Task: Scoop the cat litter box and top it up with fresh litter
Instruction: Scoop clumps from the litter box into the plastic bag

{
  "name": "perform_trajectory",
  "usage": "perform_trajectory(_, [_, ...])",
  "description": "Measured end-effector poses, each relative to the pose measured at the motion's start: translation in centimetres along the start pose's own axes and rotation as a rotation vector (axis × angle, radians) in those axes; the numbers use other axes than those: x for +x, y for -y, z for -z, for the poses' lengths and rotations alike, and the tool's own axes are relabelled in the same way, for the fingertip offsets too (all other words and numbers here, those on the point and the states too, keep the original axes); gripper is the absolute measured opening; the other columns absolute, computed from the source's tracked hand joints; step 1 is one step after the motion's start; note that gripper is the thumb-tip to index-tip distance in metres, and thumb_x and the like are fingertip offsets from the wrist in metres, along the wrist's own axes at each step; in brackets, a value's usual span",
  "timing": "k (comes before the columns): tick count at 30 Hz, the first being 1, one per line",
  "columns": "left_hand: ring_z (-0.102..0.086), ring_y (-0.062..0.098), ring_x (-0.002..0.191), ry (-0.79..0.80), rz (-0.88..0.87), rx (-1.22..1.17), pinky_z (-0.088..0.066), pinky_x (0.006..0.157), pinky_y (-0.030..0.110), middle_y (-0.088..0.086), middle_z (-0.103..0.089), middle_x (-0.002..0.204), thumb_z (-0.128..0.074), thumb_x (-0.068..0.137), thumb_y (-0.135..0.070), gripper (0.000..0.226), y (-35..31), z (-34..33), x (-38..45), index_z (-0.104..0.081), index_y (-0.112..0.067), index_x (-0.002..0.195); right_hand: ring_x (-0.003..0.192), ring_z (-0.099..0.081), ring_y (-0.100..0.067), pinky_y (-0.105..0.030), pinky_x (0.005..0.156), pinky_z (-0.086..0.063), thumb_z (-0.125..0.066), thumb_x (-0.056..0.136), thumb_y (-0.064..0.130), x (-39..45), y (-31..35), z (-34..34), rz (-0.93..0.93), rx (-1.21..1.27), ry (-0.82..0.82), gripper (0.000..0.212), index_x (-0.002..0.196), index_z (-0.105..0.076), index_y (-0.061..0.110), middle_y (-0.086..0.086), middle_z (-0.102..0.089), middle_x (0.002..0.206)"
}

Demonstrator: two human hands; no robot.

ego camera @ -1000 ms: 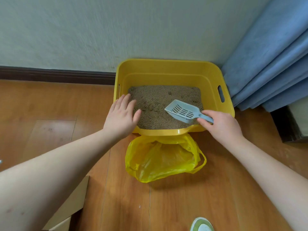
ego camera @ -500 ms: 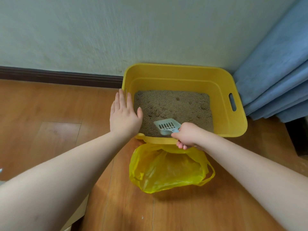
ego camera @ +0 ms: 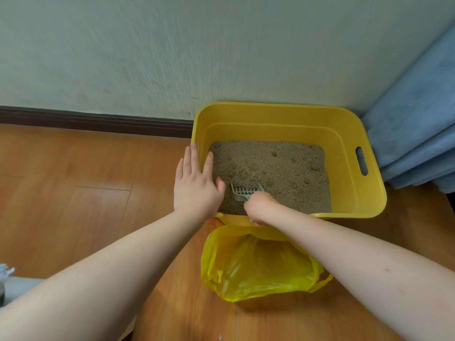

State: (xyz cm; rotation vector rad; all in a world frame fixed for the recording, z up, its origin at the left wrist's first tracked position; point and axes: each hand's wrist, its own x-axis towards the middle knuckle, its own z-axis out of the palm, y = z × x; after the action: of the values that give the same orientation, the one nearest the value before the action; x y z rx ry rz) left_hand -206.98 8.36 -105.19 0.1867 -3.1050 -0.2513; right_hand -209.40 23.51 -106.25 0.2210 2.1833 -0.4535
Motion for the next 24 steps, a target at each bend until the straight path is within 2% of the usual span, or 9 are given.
perform_trajectory(2, [0.002,0.025,0.150,-0.008,-0.040,0.018,0.000,0.121,0.038,0.013,-0.001,0.163,-0.035,0.091,-0.045,0.067,0.0,-0.1,0.0,-0.025,-0.022,0.153,0.058,-0.049,-0.021,-0.030,0.066,-0.050,-0.047,0.098,0.013,-0.2,1.2,-0.2,-0.063,-0.182,0.050,0.018,0.101,-0.063,0.004,-0.006,-0.067,0.114])
perform_trajectory(4, [-0.002,0.025,0.151,-0.030,-0.046,0.014,-0.001,0.121,0.038,0.013,-0.007,0.163,-0.034,0.091,-0.045,0.066,0.0,-0.1,0.0,-0.029,-0.021,0.152,0.060,-0.050,-0.024,-0.030,0.065,-0.050,-0.056,0.094,0.013,1.7,1.3,-0.8,-0.041,-0.290,0.006,0.029,0.121,-0.059,0.002,-0.006,-0.065,0.121])
perform_trajectory(6, [-0.005,0.024,0.150,-0.061,-0.056,0.006,-0.005,0.122,0.038,0.014,-0.012,0.162,-0.035,0.090,-0.044,0.066,0.1,-0.2,-0.1,-0.033,-0.019,0.151,0.064,-0.056,-0.023,-0.028,0.064,-0.051,-0.056,0.094,0.013,3.1,1.1,-0.9,-0.078,-0.264,-0.006,0.029,0.119,-0.061,0.000,-0.005,-0.068,0.116])
perform_trajectory(8, [-0.007,0.024,0.150,-0.072,-0.091,0.008,-0.008,0.122,0.039,0.014,-0.015,0.161,-0.034,0.091,-0.043,0.065,0.1,-0.3,-0.1,-0.034,-0.018,0.150,0.073,-0.063,-0.023,-0.028,0.073,-0.056,-0.049,0.098,0.015,4.4,1.2,-0.8,-0.103,-0.131,-0.016,0.028,0.113,-0.063,-0.003,-0.005,-0.072,0.103])
perform_trajectory(10, [-0.008,0.024,0.150,-0.063,-0.125,0.021,-0.008,0.122,0.039,0.013,-0.015,0.161,-0.032,0.092,-0.044,0.064,0.1,-0.4,-0.1,-0.034,-0.018,0.150,0.068,-0.063,-0.023,-0.030,0.071,-0.057,-0.042,0.100,0.014,5.3,1.2,-0.9,-0.081,-0.033,-0.039,0.029,0.112,-0.061,-0.004,-0.007,-0.071,0.096])
perform_trajectory(15, [-0.007,0.023,0.150,-0.042,-0.134,0.029,-0.007,0.122,0.039,0.011,-0.014,0.162,-0.028,0.094,-0.046,0.063,0.1,-0.3,0.1,-0.031,-0.022,0.151,0.085,-0.070,-0.029,-0.032,0.068,-0.056,-0.046,0.100,0.016,6.8,1.5,-1.4,-0.095,-0.005,-0.072,0.026,0.122,-0.054,0.004,-0.013,-0.071,0.105])
perform_trajectory(19, [-0.006,0.022,0.150,-0.044,-0.128,0.029,-0.007,0.122,0.039,0.010,-0.014,0.162,-0.028,0.094,-0.047,0.062,0.2,-0.4,0.1,-0.031,-0.022,0.151,0.098,-0.067,-0.030,-0.034,0.079,-0.056,-0.054,0.095,0.011,7.0,1.3,-1.0,-0.059,0.000,-0.084,0.035,0.130,-0.051,0.004,-0.015,-0.068,0.111])
perform_trajectory(21, [-0.005,0.022,0.150,-0.039,-0.130,0.029,-0.007,0.122,0.039,0.010,-0.014,0.162,-0.027,0.094,-0.047,0.063,0.2,-0.4,0.1,-0.030,-0.022,0.152,0.103,-0.065,-0.029,-0.032,0.076,-0.054,-0.051,0.097,0.012,7.4,1.4,-0.9,-0.046,0.028,-0.087,0.041,0.136,-0.046,0.004,-0.015,-0.065,0.117])
perform_trajectory(24, [-0.004,0.022,0.151,-0.036,-0.137,0.032,-0.007,0.122,0.040,0.010,-0.013,0.162,-0.025,0.095,-0.048,0.063,0.1,-0.3,0.1,-0.029,-0.023,0.152,0.103,-0.064,-0.030,-0.030,0.068,-0.044,-0.042,0.102,0.028,8.2,1.7,-0.5,-0.065,0.150,-0.167,0.038,0.123,-0.054,0.000,-0.015,-0.065,0.115])
